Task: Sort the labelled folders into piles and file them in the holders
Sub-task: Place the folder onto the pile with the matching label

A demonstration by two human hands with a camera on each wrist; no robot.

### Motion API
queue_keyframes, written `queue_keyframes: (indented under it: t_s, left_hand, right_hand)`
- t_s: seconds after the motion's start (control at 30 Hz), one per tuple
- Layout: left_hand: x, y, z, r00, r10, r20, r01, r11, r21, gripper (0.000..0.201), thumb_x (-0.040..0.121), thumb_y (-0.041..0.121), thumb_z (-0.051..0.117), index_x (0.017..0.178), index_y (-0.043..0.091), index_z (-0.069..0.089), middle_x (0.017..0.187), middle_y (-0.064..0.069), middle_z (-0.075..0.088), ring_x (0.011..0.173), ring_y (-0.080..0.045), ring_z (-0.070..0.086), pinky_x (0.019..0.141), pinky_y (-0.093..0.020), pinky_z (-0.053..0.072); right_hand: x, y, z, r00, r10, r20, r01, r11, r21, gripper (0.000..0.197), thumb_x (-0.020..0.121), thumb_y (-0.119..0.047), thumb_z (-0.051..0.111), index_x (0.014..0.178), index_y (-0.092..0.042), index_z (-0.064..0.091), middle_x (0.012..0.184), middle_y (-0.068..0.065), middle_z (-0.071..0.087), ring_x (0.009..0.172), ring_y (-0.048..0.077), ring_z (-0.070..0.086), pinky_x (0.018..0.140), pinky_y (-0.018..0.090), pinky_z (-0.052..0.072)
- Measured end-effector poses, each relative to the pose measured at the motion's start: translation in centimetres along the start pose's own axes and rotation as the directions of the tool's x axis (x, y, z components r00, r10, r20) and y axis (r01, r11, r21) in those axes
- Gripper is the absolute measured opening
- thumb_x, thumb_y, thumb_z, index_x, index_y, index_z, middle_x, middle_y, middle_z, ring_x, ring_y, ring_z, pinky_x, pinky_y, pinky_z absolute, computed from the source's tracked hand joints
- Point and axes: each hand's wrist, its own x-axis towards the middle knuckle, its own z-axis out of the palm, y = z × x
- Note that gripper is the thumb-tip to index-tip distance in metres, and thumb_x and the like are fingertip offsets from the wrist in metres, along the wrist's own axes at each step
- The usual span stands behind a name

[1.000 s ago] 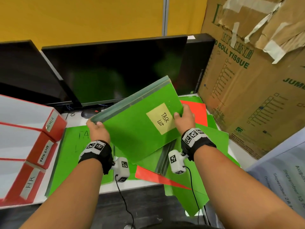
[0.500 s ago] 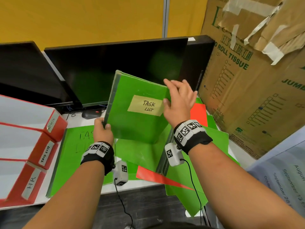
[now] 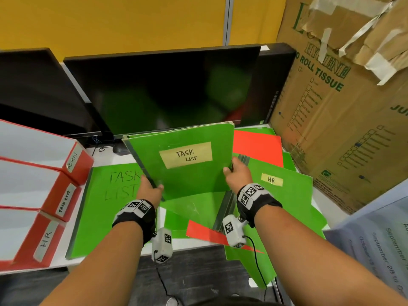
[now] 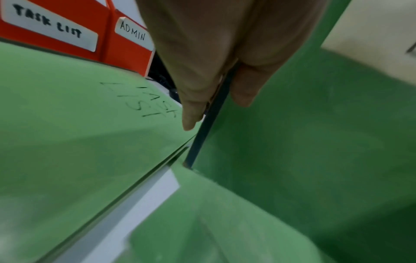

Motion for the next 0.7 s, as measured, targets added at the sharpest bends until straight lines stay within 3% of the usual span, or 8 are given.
queue_keyframes:
  t_s: [0.07, 0.13, 0.23, 0.33, 0.47, 0.57, 0.63, 0.7]
  left_hand:
    - [0.0, -0.7, 0.1, 0.999, -0.039, 0.032, 0.037, 0.995, 0.088, 0.037, 0.090, 0.003, 0.054, 0.125, 0.002, 0.041, 0.125, -0.020, 0.058, 0.110, -0.035, 0.057, 0.092, -0.039, 0.044]
    - [0.1, -1.0, 0.0, 0.998, -0.055, 0.031, 0.049, 0.982, 0.180, 0.036, 0.092, 0.002, 0.050, 0.127, -0.001, 0.043, 0.126, -0.022, 0.057, 0.114, -0.038, 0.055, 0.093, -0.038, 0.042]
    - [0.4, -1.0, -1.0, 0.998, -0.058, -0.039, 0.065, 0.970, 0.235, 0.026, 0.096, 0.003, 0.043, 0.121, -0.002, 0.047, 0.124, -0.025, 0.056, 0.114, -0.040, 0.053, 0.092, -0.038, 0.041]
    - [0.7, -1.6, -2.5, 0.992, -0.079, -0.103, 0.101, 0.968, 0.229, 0.013, 0.098, 0.003, 0.039, 0.109, 0.001, 0.045, 0.104, -0.024, 0.055, 0.100, -0.040, 0.055, 0.082, -0.039, 0.042]
    - [0.6, -3.8, -5.5, 0.977, -0.145, -0.153, 0.180, 0.953, 0.245, 0.034, 0.097, 0.001, 0.035, 0.131, -0.002, 0.043, 0.118, -0.029, 0.055, 0.101, -0.040, 0.054, 0.081, -0.038, 0.040]
    - [0.8, -6.3, -7.9, 0.959, -0.227, -0.169, 0.263, 0.935, 0.239, 0.037, 0.097, 0.001, 0.033, 0.133, 0.000, 0.042, 0.122, -0.029, 0.055, 0.110, -0.041, 0.054, 0.079, -0.036, 0.038]
    - [1.1, -7.8, -9.4, 0.942, -0.273, -0.196, 0.314, 0.922, 0.227, 0.041, 0.095, 0.000, 0.035, 0.135, 0.003, 0.042, 0.124, -0.028, 0.055, 0.113, -0.041, 0.053, 0.082, -0.038, 0.040]
    - [1.5, -8.9, -11.1, 0.930, -0.294, -0.222, 0.342, 0.913, 0.224, 0.045, 0.092, -0.002, 0.040, 0.137, 0.006, 0.043, 0.127, -0.025, 0.055, 0.113, -0.040, 0.054, 0.083, -0.037, 0.041]
  right_hand:
    - [-0.4, 0.9, 0.9, 0.997, 0.039, 0.069, -0.031, 0.993, -0.113, 0.023, 0.096, -0.016, 0.049, 0.116, -0.006, 0.051, 0.104, 0.013, 0.062, 0.096, 0.028, 0.060, 0.082, 0.033, 0.047]
    - [-0.5, 1.2, 1.2, 0.997, 0.051, 0.065, -0.039, 0.984, -0.173, 0.025, 0.097, -0.017, 0.046, 0.117, -0.003, 0.051, 0.108, 0.017, 0.062, 0.099, 0.031, 0.060, 0.080, 0.033, 0.047]
    - [-0.4, 0.3, 1.3, 0.999, -0.011, 0.031, 0.017, 0.983, -0.184, 0.021, 0.097, -0.017, 0.045, 0.111, -0.004, 0.051, 0.099, 0.016, 0.062, 0.093, 0.030, 0.060, 0.077, 0.032, 0.046]
    - [-0.7, -1.1, 2.2, 0.994, -0.063, 0.093, 0.083, 0.970, -0.228, 0.015, 0.096, -0.018, 0.047, 0.105, -0.006, 0.049, 0.087, 0.010, 0.056, 0.085, 0.026, 0.057, 0.071, 0.027, 0.041]
    - [-1.6, -1.8, 5.9, 0.977, -0.046, 0.207, 0.086, 0.979, -0.185, 0.032, 0.092, -0.019, 0.055, 0.122, -0.009, 0.051, 0.111, 0.013, 0.063, 0.103, 0.029, 0.061, 0.084, 0.030, 0.047]
    - [-2.9, -2.4, 9.2, 0.965, -0.029, 0.262, 0.059, 0.993, -0.107, 0.054, 0.090, -0.015, 0.058, 0.139, -0.018, 0.039, 0.123, 0.009, 0.061, 0.111, 0.029, 0.060, 0.091, 0.029, 0.046]
    - [-3.5, -3.2, 11.1, 0.956, -0.025, 0.293, 0.040, 0.998, -0.046, 0.070, 0.089, -0.012, 0.060, 0.147, -0.026, 0.023, 0.125, 0.007, 0.059, 0.109, 0.027, 0.061, 0.090, 0.030, 0.048]
    - [-3.9, -4.1, 13.0, 0.945, -0.046, 0.325, 0.067, 0.996, -0.054, 0.065, 0.089, -0.012, 0.060, 0.144, -0.028, 0.028, 0.123, 0.007, 0.059, 0.105, 0.025, 0.062, 0.087, 0.028, 0.049]
